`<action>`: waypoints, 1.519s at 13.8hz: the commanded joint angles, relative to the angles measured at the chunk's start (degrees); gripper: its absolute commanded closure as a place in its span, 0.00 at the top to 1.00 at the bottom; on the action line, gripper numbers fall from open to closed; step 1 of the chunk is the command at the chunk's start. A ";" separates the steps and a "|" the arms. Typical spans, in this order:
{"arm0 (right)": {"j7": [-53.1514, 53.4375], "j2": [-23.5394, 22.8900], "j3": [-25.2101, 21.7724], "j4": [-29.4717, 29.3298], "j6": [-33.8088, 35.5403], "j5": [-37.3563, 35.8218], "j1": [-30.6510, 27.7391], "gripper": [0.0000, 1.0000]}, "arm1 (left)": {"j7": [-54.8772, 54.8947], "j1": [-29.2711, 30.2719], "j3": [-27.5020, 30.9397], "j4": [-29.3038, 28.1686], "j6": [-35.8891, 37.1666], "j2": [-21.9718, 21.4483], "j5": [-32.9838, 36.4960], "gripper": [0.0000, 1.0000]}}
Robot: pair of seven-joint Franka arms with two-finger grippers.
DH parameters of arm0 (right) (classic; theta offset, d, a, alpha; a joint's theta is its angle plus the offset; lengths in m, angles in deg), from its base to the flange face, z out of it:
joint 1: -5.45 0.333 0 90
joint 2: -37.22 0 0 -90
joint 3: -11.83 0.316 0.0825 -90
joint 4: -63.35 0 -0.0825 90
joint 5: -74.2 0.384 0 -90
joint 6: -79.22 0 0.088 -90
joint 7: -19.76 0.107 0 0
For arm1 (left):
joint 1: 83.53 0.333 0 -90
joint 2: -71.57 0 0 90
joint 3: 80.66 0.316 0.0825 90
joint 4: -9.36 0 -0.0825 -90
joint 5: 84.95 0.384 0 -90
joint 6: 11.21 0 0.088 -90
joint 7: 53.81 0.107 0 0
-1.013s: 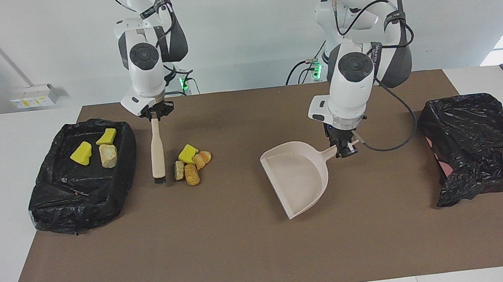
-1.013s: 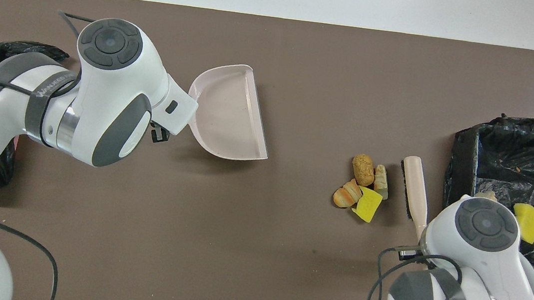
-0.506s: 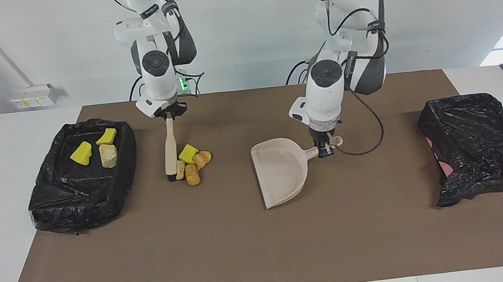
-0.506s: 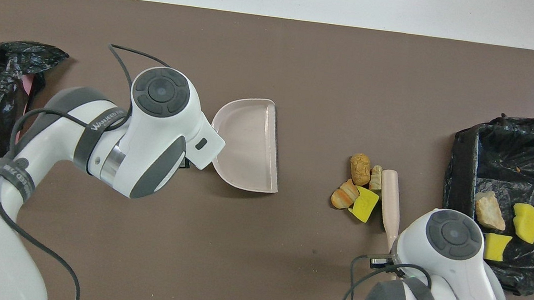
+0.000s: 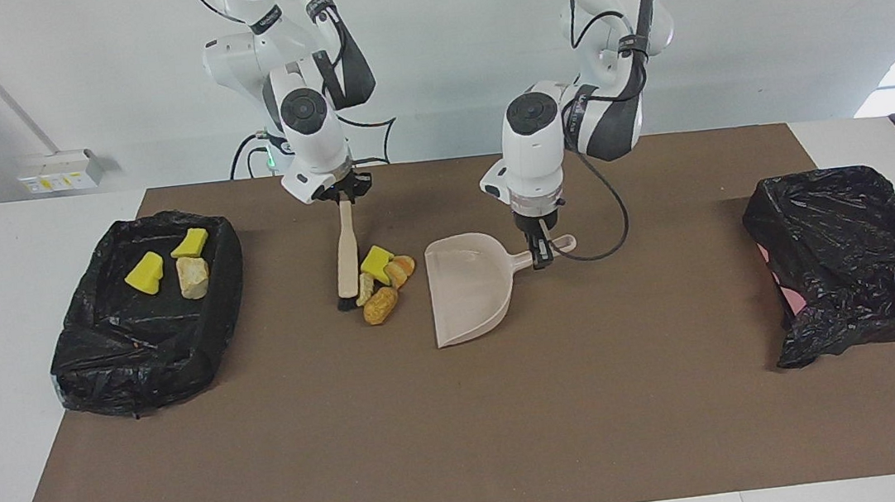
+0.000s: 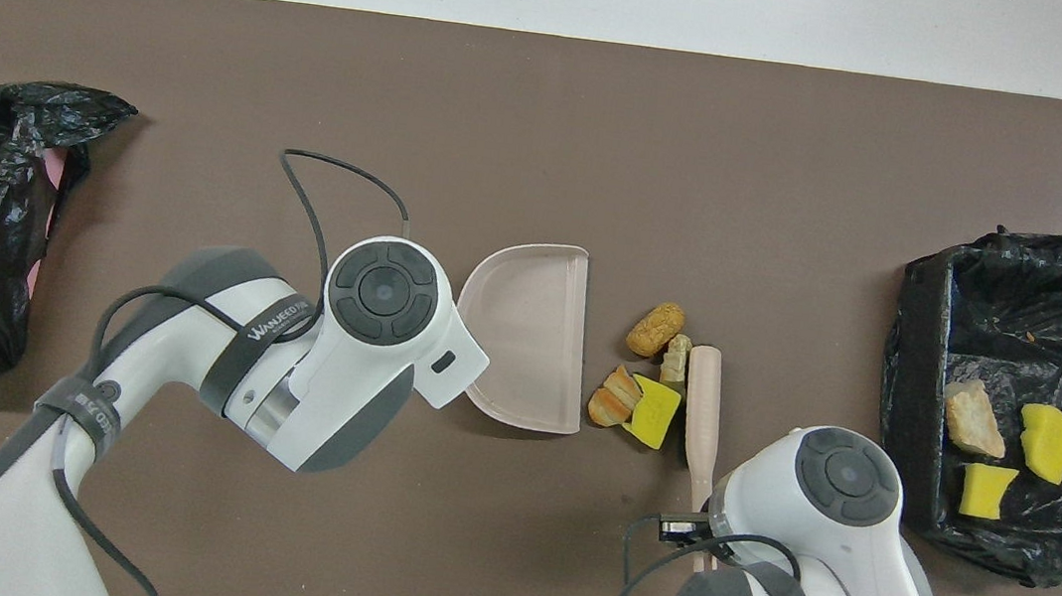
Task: Sweep and dump trash in bin
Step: 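Sweep the corks into the dustpan with the right gripper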
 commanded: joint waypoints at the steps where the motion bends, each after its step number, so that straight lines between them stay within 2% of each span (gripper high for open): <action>1: -0.57 -1.40 0.32 -1.32 -2.08 7.10 2.54 0.00 | -0.43 -1.99 0.62 -5.07 -3.70 -3.07 1.20 0.00; 5: -0.14 -5.71 0.32 -8.86 -1.65 18.45 6.41 0.00 | -0.77 -4.55 0.53 -6.47 -7.29 -2.72 1.20 0.00; 7: 0.13 -5.72 0.24 -11.69 0.02 18.47 6.43 0.00 | -0.78 -4.55 0.53 -6.65 -7.83 -2.63 1.11 0.00; 9: -0.48 -3.62 -0.46 -12.49 4.75 16.99 5.90 0.00 | -0.86 -4.20 0.53 -6.57 -7.92 -2.54 1.03 0.00; 10: -0.49 -2.39 -0.47 -12.49 6.60 14.36 4.59 0.00 | -0.86 -4.11 0.53 -6.57 -7.83 -2.54 1.03 0.00; 12: -0.66 -0.89 -0.47 -13.80 10.21 4.72 3.00 0.00 | -1.04 -3.94 0.53 -6.57 -7.74 -2.54 1.03 0.00; 14: -1.97 -1.67 -0.38 -14.95 10.32 -6.26 1.78 0.00 | -1.04 -3.93 0.62 -6.57 -7.48 -2.54 1.03 0.00; 15: -5.20 -2.98 -0.38 -15.48 9.44 -10.41 -0.59 0.00 | -1.13 -3.93 0.62 -6.57 -7.39 -2.54 0.94 0.00; 17: -10.05 -8.59 -0.29 -18.54 8.04 -19.45 -5.25 0.00 | -3.57 -3.93 0.62 -6.57 -6.78 -2.54 0.76 0.00; 19: -10.50 -11.86 -0.03 -18.12 5.05 -22.66 -6.85 0.00 | -5.43 -4.02 0.53 -6.48 -5.73 -2.63 0.76 0.00; 21: -10.59 -11.96 0.15 -17.24 5.82 -20.14 -5.80 0.00 | -6.83 -4.02 0.53 -6.48 -5.29 -2.63 0.76 0.00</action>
